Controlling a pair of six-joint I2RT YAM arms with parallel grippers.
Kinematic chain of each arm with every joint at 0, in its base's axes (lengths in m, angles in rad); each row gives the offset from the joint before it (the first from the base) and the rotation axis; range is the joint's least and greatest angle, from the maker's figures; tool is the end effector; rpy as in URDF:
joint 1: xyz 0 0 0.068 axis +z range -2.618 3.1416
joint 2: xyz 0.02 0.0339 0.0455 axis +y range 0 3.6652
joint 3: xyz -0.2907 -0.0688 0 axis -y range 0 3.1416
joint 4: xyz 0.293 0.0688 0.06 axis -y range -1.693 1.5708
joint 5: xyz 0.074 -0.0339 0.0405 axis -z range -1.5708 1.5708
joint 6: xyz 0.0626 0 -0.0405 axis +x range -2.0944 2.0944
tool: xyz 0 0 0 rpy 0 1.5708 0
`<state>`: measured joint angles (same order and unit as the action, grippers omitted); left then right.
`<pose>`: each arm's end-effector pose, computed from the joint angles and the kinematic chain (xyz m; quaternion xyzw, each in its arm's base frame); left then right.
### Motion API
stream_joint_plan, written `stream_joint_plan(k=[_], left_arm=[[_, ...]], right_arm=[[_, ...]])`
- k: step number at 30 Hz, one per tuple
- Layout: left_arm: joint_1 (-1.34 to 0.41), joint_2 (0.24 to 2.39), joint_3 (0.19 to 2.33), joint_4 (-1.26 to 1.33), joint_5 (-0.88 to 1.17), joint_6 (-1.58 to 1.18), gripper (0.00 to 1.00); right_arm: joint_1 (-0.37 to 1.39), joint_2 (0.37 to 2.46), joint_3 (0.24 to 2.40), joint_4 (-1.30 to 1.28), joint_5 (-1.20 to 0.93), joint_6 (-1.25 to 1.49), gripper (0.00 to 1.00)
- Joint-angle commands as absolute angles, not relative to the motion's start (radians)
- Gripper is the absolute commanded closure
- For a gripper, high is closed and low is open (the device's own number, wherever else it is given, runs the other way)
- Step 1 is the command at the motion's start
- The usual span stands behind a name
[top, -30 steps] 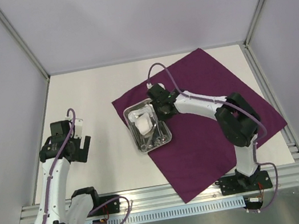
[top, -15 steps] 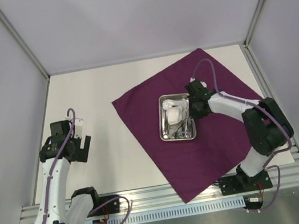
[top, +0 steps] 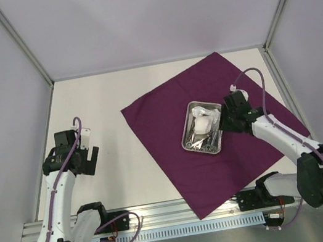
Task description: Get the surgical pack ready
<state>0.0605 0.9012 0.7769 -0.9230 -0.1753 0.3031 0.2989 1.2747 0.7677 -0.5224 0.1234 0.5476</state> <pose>0.2045 0.0233 0.2472 0.0939 0.9579 0.1298 0.2382 0.2800 0.0782 0.1851 0.1356 0.9523 0.0554 0.2677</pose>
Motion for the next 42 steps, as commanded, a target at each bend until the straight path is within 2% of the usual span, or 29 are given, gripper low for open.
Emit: stream_joint_plan(k=[1, 4, 6, 9, 12, 16, 21, 24, 26, 27, 30, 35, 42], left_arm=[[0.058, 0.894, 0.787, -0.905, -0.153, 0.330, 0.00], [0.057, 0.896, 0.787, -0.904, -0.149, 0.327, 0.00], [0.058, 0.899, 0.788, -0.903, -0.146, 0.327, 0.00], [0.057, 0.900, 0.795, -0.905, -0.150, 0.325, 0.00], [0.058, 0.897, 0.802, -0.917, -0.147, 0.325, 0.00], [0.058, 0.885, 0.808, -0.934, -0.140, 0.327, 0.00], [0.058, 0.882, 0.802, -0.934, -0.143, 0.328, 0.00], [0.058, 0.885, 0.801, -0.933, -0.144, 0.328, 0.00], [0.058, 0.885, 0.801, -0.931, -0.144, 0.328, 0.00], [0.057, 0.887, 0.799, -0.931, -0.144, 0.328, 0.00], [0.058, 0.887, 0.801, -0.930, -0.144, 0.327, 0.00], [0.057, 0.888, 0.798, -0.928, -0.146, 0.327, 0.00], [0.057, 0.881, 0.804, -0.940, -0.146, 0.328, 0.00]], right_arm=[[0.322, 1.161, 0.802, -0.610, 0.169, 0.474, 0.55], [0.392, 1.098, 0.856, -0.641, 0.094, 0.393, 0.53], [0.489, 1.114, 0.891, -0.656, -0.033, 0.298, 0.54], [0.676, 1.208, 0.945, -0.727, -0.002, 0.168, 0.53], [0.791, 1.340, 0.980, -0.756, 0.090, 0.077, 0.52], [0.833, 1.477, 1.011, -0.756, 0.164, 0.025, 0.49], [0.834, 1.545, 1.016, -0.730, 0.180, 0.006, 0.49], [0.836, 1.581, 1.012, -0.735, 0.161, 0.017, 0.54], [0.836, 1.595, 1.003, -0.732, 0.158, 0.037, 0.63], [0.836, 1.595, 1.000, -0.729, 0.158, 0.044, 0.72], [0.835, 1.579, 1.005, -0.716, 0.158, 0.090, 0.88], [0.830, 1.586, 1.046, -0.651, 0.170, 0.217, 0.94], [0.796, 1.764, 1.225, -0.638, 0.241, 0.366, 0.96]])
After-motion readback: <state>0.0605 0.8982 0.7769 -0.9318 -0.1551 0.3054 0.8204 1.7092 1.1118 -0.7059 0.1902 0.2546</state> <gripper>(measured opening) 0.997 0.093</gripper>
